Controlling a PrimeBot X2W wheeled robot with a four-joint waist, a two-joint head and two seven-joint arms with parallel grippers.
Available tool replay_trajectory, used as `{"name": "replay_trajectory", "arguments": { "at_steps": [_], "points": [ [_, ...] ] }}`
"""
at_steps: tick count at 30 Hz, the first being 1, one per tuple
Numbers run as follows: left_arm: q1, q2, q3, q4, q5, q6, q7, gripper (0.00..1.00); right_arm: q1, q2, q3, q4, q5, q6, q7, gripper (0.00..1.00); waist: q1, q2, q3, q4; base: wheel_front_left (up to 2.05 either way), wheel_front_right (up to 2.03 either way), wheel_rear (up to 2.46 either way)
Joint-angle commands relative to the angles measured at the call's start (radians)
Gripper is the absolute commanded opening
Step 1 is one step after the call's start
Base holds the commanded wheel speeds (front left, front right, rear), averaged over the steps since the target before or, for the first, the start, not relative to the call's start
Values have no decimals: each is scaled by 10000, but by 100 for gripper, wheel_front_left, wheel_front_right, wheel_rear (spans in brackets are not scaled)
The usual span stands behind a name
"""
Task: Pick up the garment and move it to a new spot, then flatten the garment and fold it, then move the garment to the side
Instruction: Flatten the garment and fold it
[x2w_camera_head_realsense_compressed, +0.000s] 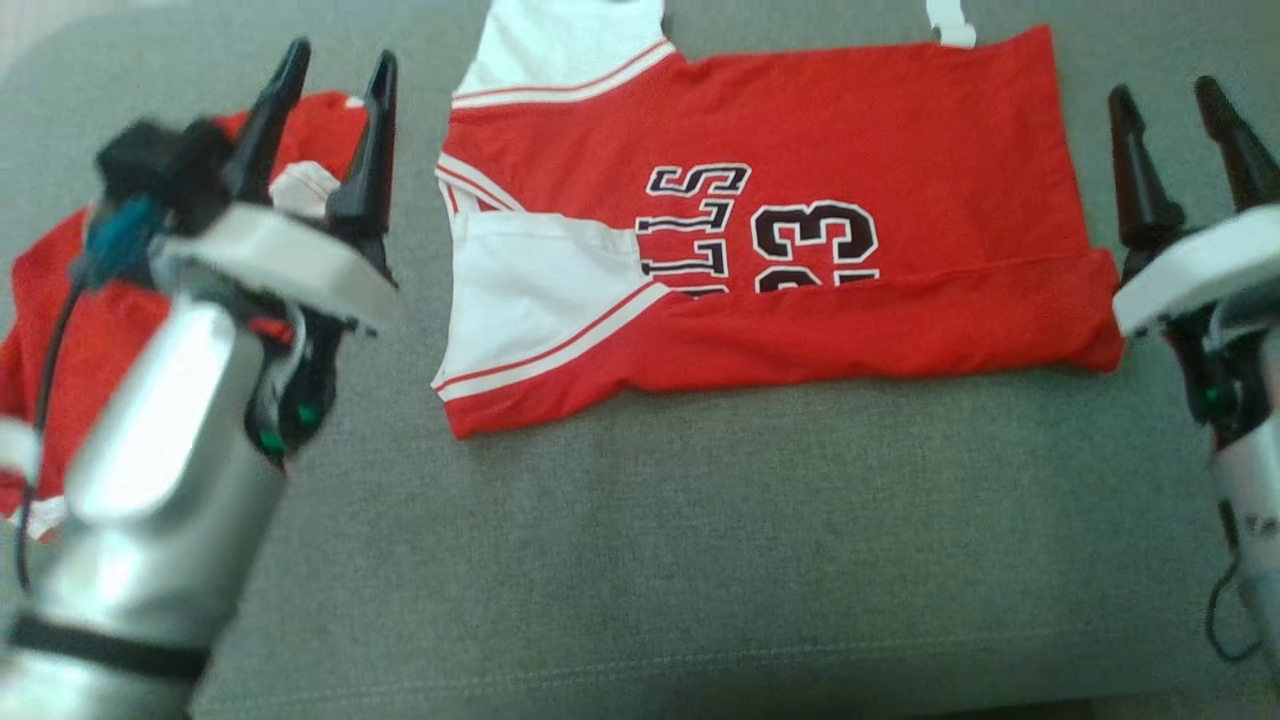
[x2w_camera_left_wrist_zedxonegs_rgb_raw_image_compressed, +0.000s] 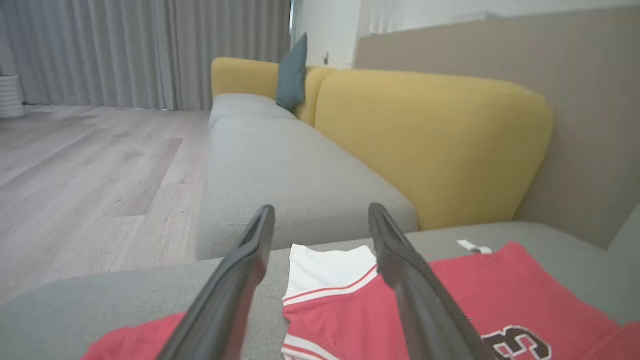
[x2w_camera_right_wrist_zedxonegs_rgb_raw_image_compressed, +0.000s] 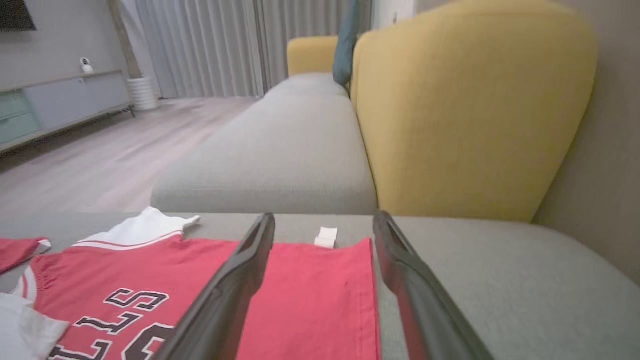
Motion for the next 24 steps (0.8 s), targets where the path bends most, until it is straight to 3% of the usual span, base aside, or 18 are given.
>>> {"name": "replay_trajectory", "arguments": {
  "at_steps": [1, 6, 12, 19, 24],
  "points": [
    [194, 109, 723, -551, 103, 123, -87, 100, 332, -7, 8, -475, -252, 65, -372, 100, 0, 0, -212, 17, 0, 0, 0],
    [2030, -1000, 2241, -2027, 796, 449, -88, 100, 1585, 640, -602, -1382, -983, 65, -1541, 100, 0, 0, -706, 64, 0, 0, 0],
    [4015, -2193, 2838, -2474, 1632, 325, -88, 100, 3115, 1570, -1166, -2274, -1810, 65, -1911, 100, 0, 0, -1147, -5, 0, 0, 0],
    [4663, -2485, 2421, -1125, 2364, -103, -87, 100, 3721, 2020, -1493, -2837, -2115, 65, -1737, 100, 0, 0, -1227, -252, 0, 0, 0],
    [4337, -2429, 2289, 243, 2547, 191, 397, 100, 3666, 1998, -1494, -3204, -2163, 65, -1455, 100, 0, 0, -1117, -455, 0, 0, 0]
  ]
}}
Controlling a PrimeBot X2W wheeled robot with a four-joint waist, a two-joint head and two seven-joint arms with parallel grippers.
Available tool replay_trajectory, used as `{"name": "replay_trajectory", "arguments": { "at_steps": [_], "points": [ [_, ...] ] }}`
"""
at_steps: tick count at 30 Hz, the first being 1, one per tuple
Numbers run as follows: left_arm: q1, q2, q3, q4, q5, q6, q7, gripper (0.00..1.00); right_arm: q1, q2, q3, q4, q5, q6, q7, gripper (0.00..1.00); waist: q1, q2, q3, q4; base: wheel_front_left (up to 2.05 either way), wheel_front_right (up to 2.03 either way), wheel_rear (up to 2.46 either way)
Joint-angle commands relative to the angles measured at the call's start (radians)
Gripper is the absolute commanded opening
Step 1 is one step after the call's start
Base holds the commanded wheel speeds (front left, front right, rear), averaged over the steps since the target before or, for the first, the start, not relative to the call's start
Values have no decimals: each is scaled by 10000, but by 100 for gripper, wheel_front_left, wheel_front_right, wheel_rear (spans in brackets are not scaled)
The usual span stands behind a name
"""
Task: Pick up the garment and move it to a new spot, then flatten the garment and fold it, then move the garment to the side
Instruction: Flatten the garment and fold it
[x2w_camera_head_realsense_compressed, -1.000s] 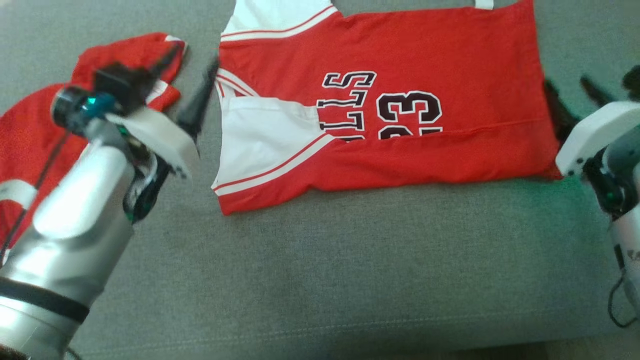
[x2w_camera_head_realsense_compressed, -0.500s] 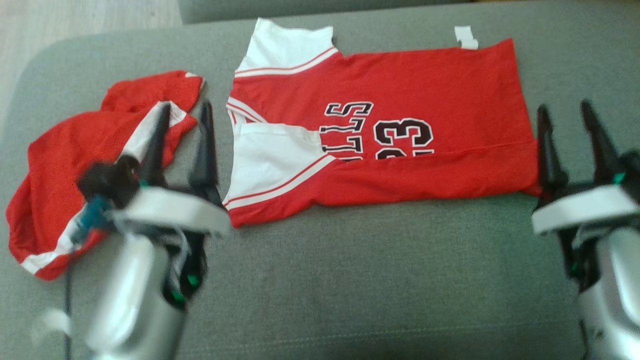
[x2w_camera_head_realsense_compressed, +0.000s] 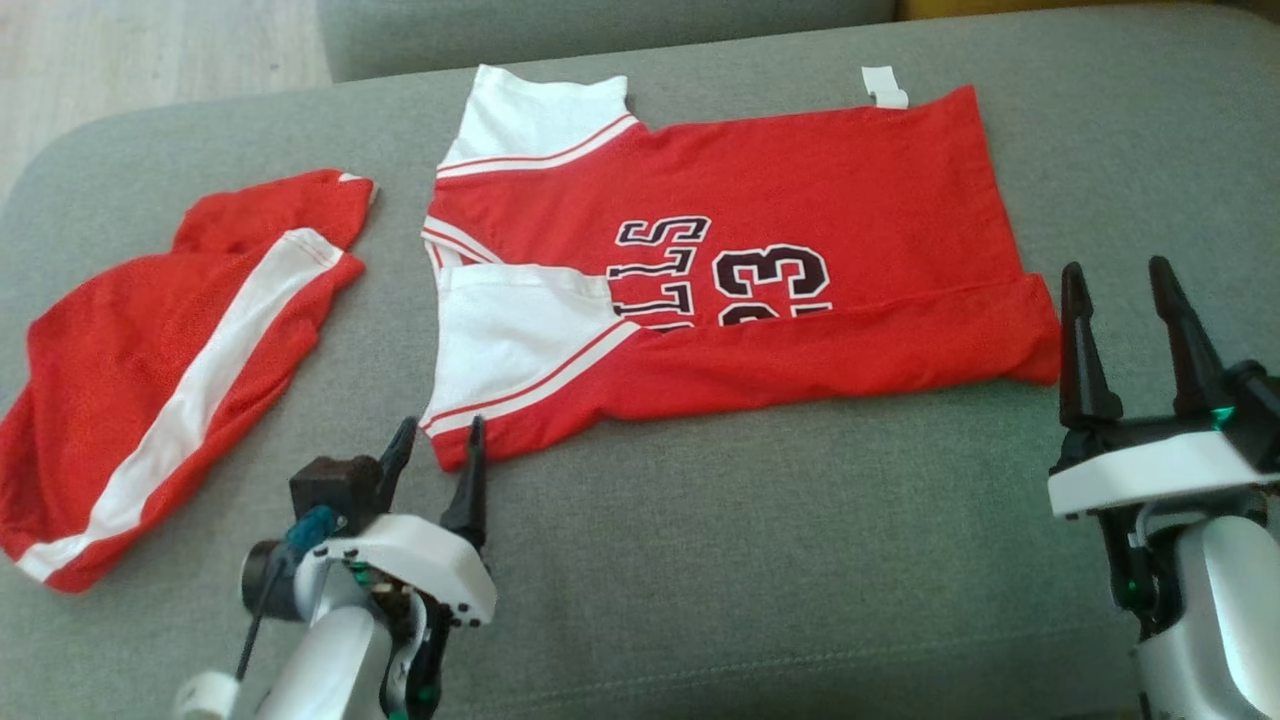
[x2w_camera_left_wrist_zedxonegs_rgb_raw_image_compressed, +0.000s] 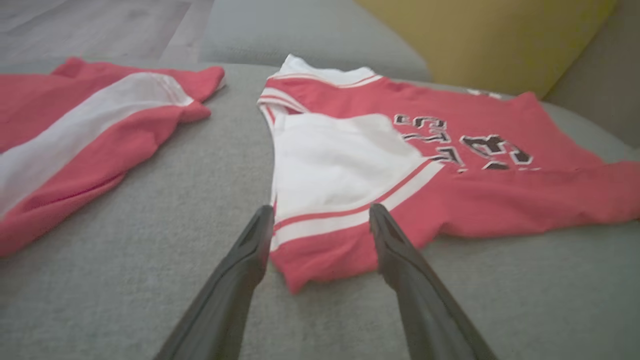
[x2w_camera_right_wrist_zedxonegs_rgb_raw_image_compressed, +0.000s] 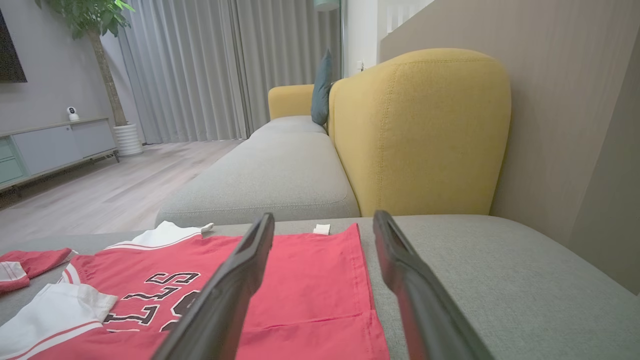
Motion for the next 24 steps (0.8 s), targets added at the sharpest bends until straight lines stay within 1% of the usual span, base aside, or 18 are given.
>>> {"name": "replay_trajectory", "arguments": {
  "at_steps": [1, 4, 7, 11, 16, 24],
  "points": [
    [-673, 140, 286, -71, 119, 160, 75, 100, -244, -44, 179, -449, -71, 65, 87, 100, 1, 0, 68, -71, 0, 0, 0],
    [-923, 204, 444, 486, 161, 521, 231, 100, -274, -60, 229, -607, -57, 65, 186, 100, 1, 0, 174, -181, 0, 0, 0],
    [-1112, 304, 432, 1004, 190, 615, 532, 100, -278, -59, 255, -690, -44, 65, 228, 100, 1, 0, 262, -274, 0, 0, 0],
    [-1301, 424, 219, 1639, 272, 511, 1020, 100, -244, -38, 257, -701, -49, 65, 268, 100, 1, 0, 303, -375, 0, 0, 0],
    [-1483, 487, 156, 2091, 303, 551, 1191, 100, -250, -59, 234, -739, -35, 65, 309, 100, 1, 0, 340, -446, 0, 0, 0],
    [-1776, 425, 94, 2665, 145, 369, 1122, 100, -258, -70, 92, -871, -102, 65, 446, 100, 1, 0, 453, -434, 0, 0, 0]
  ]
}}
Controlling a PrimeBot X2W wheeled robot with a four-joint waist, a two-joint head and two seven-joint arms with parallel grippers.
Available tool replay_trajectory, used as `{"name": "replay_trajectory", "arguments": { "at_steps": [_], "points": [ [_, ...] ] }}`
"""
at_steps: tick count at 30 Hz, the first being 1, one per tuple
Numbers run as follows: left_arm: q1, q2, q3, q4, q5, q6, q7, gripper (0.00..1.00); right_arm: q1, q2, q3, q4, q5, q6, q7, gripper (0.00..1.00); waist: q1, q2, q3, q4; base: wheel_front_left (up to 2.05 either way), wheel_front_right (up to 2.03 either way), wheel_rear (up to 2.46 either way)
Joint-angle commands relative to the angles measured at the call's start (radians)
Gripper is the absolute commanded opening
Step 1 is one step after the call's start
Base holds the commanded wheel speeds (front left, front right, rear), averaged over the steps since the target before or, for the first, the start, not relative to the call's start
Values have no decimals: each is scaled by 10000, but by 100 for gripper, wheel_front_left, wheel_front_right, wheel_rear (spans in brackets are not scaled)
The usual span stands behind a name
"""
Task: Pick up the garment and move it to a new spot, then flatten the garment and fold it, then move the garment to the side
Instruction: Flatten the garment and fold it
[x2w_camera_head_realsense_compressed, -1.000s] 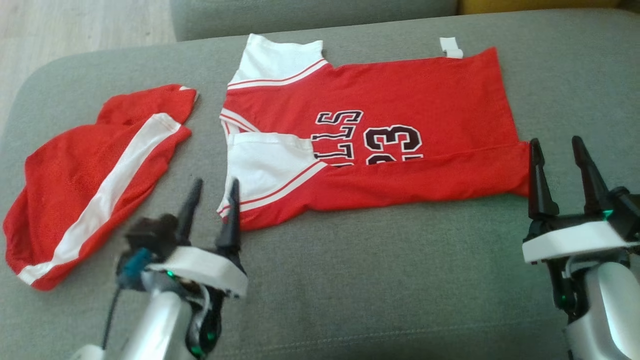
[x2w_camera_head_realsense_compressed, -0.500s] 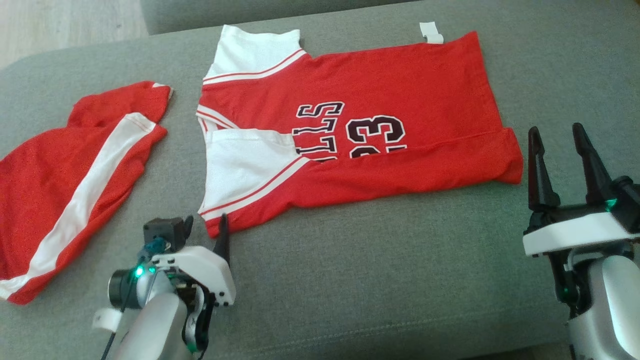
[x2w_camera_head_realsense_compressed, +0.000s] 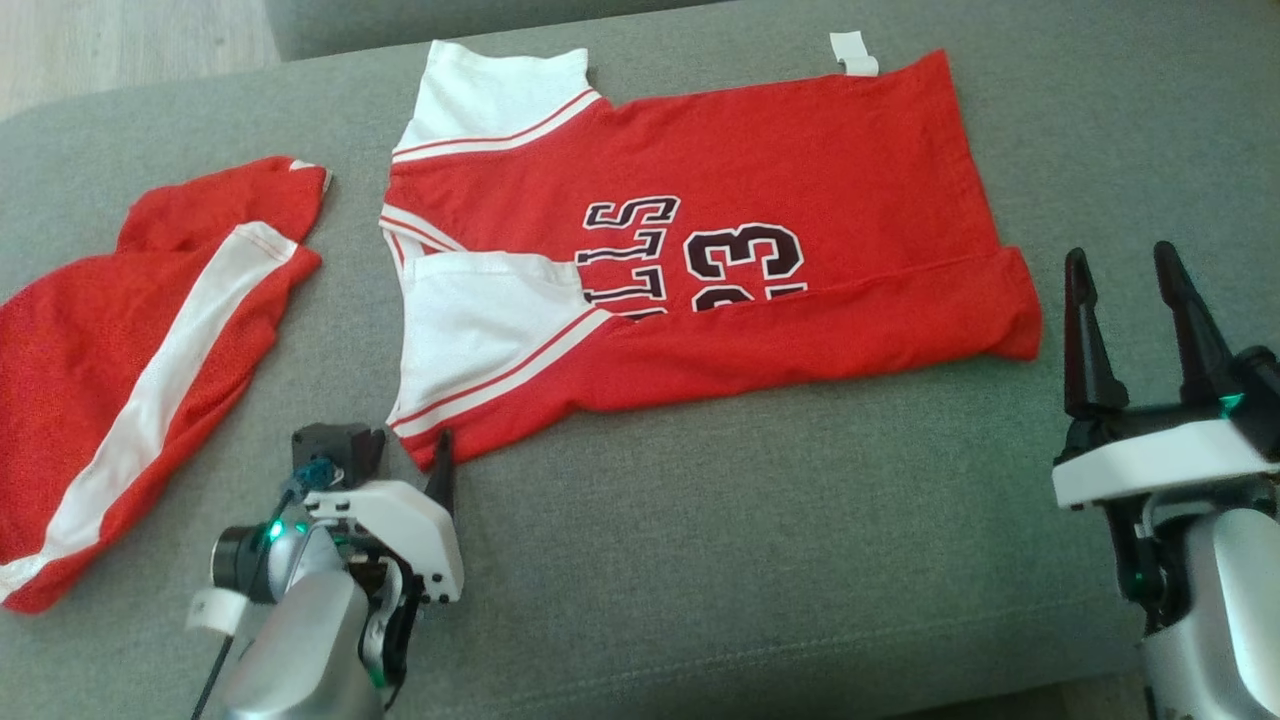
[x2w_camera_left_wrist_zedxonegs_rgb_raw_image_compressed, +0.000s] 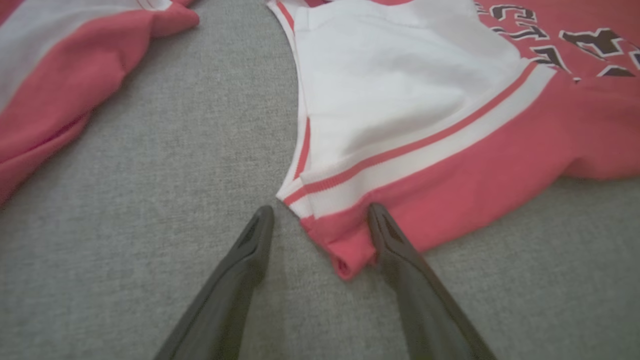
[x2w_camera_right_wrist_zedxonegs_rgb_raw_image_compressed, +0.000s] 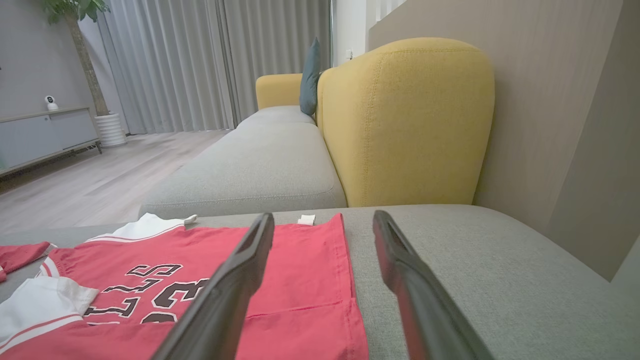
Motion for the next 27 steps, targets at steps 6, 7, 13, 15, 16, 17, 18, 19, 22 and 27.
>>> {"name": "replay_trajectory", "arguments": {
  "at_steps": [6, 7, 13, 15, 16, 17, 18, 19, 22, 27],
  "points": [
    [-670, 54, 246, 322, -259, -269, -52, 88, -290, 4, 101, -419, -186, 65, 75, 100, 1, 0, 165, 24, 0, 0, 0],
    [-731, 36, 214, 389, -283, -338, -21, 29, -300, 13, 96, -416, -203, 65, 90, 100, 1, 0, 186, 24, 0, 0, 0],
    [-1002, -48, 132, 414, -324, -460, -421, 0, -344, 170, -134, -152, -228, 65, 476, 100, 1, 0, 220, 112, 0, 0, 0],
    [-1075, -76, 157, 243, -335, -448, -775, 0, -361, 271, -300, 59, -206, 65, 736, 100, 1, 0, 225, 208, 0, 0, 0],
    [-1104, -90, 161, 128, -332, -451, -936, 0, -383, 357, -427, 196, -145, 65, 882, 100, 1, 0, 230, 264, 0, 0, 0],
    [-1126, -101, 142, -1, -310, -467, -1072, 0, -414, 433, -547, 346, -102, 65, 1036, 100, 1, 0, 236, 326, 0, 0, 0],
    [-1140, -111, 122, -145, -284, -482, -1185, 0, -457, 507, -659, 500, -84, 65, 1190, 100, 1, 0, 249, 387, 0, 0, 0],
    [-1143, -117, 106, -291, -254, -482, -1272, 0, -511, 590, -791, 679, -62, 65, 1378, 100, 1, 0, 267, 444, 0, 0, 0],
    [-1125, -114, -5, -808, -102, -508, -1449, 0, -766, 803, -1253, 1305, -81, 65, 1936, 100, 1, 0, 337, 613, 0, 0, 0],
    [-989, -96, -256, -1868, 158, -604, -1569, 0, -1676, 1021, -2378, 2701, -220, 65, 2716, 100, 1, 0, 598, 914, 0, 0, 0]
  ]
}}
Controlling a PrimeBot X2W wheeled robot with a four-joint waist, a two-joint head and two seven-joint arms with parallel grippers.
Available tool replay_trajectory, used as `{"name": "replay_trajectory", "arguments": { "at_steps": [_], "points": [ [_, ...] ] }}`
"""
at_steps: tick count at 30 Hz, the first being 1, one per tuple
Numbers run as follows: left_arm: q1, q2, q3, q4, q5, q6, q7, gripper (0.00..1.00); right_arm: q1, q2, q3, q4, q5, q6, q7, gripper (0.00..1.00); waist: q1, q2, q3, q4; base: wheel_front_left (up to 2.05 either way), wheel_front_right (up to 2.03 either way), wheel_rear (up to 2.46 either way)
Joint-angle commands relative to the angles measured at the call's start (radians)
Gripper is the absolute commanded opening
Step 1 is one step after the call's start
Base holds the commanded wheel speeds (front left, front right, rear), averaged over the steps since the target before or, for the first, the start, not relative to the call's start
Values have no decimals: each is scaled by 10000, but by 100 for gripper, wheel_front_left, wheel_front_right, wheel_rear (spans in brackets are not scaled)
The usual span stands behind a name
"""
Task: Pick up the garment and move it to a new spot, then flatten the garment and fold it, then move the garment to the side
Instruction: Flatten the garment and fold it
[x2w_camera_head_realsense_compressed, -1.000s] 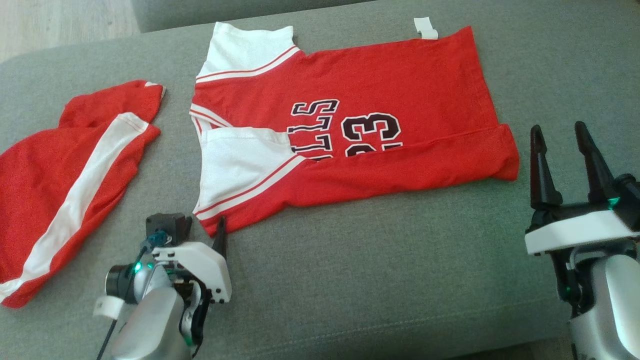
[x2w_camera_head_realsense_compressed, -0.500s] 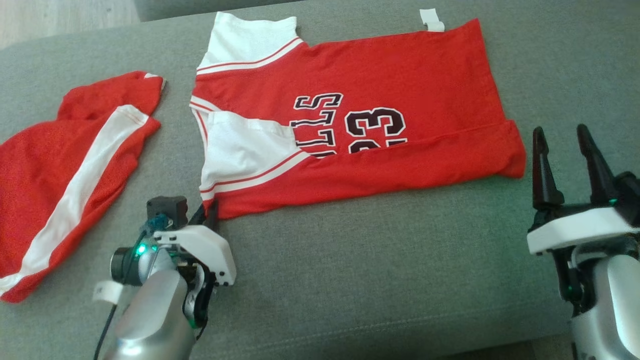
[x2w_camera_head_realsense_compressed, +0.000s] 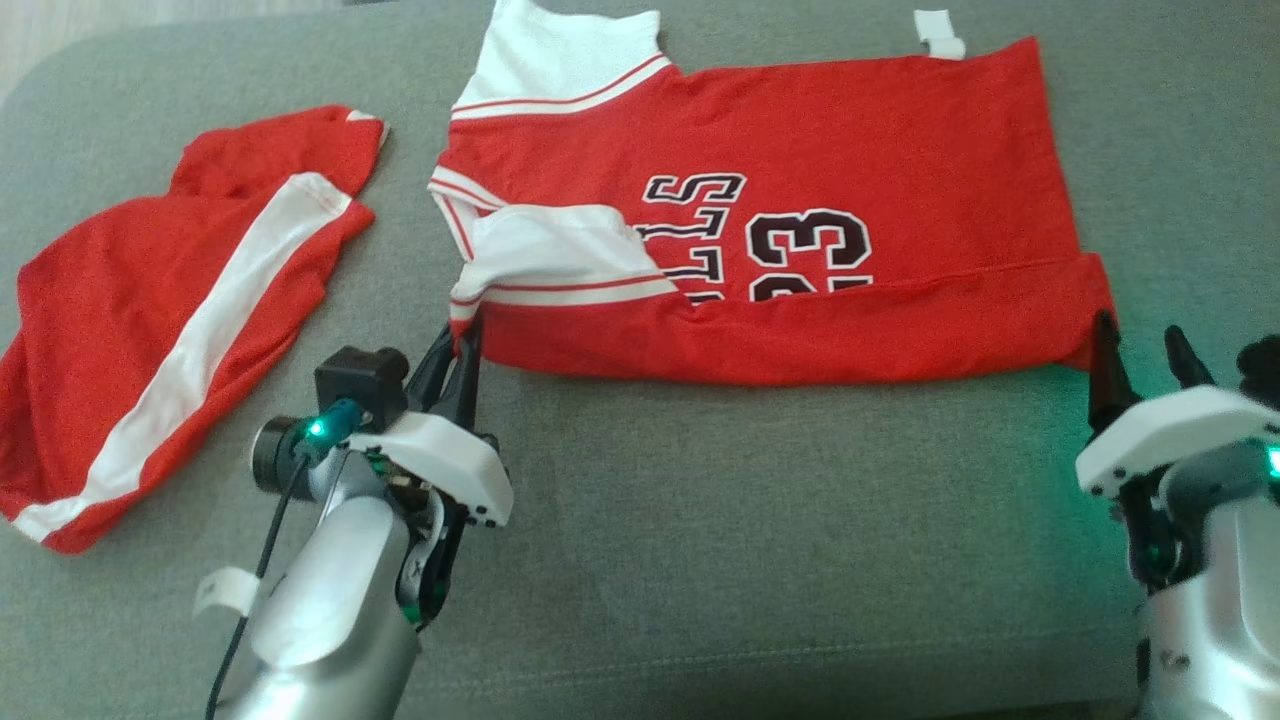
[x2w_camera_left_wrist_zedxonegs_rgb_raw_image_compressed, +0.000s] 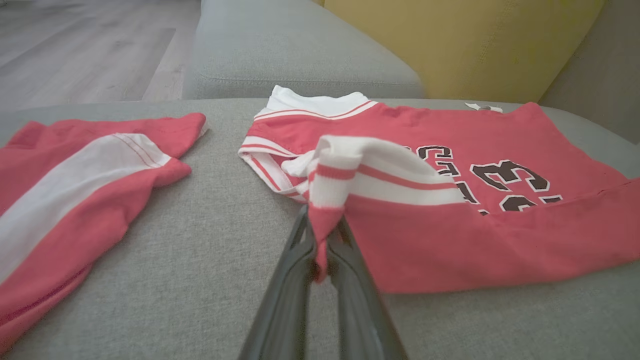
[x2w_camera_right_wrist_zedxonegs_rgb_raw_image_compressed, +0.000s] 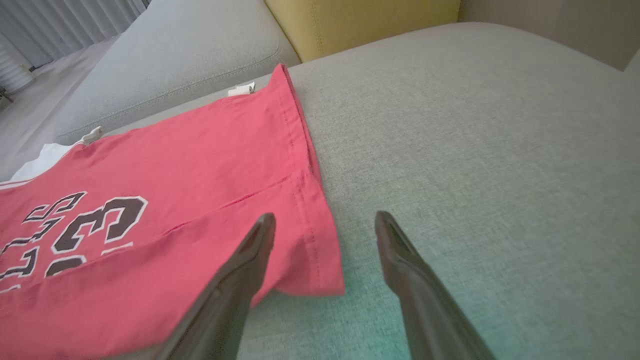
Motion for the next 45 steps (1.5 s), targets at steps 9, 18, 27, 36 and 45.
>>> {"name": "replay_trajectory", "arguments": {
  "at_steps": [9, 18, 27, 36, 45],
  "points": [
    [-288, 262, 226, -1248, 182, 68, -182, 0, -1471, 32, -377, 1380, -500, 65, 539, 100, -1, 0, 527, 389, 0, 0, 0],
    [-280, 517, 271, -1527, 188, 176, -168, 0, -1858, 34, -131, 2231, -678, 65, 671, 0, -1, 0, 710, 416, 0, 0, 0],
    [144, 848, 238, -1304, 84, 198, 90, 0, -1477, -351, 60, 2068, -863, 65, 729, 0, -1, 0, 128, 240, 0, 0, 0],
    [1103, 1137, 69, -1368, -54, 215, 429, 0, -524, -1191, 819, 1227, -578, 65, 2027, 0, -1, 0, -761, 135, 0, 0, 0],
    [2196, 1455, -219, -2094, -55, 416, 1070, 0, 813, -1677, 1034, -266, 125, 65, 3893, 0, -1, 0, -1358, -18, 0, 0, 0]
  ]
}}
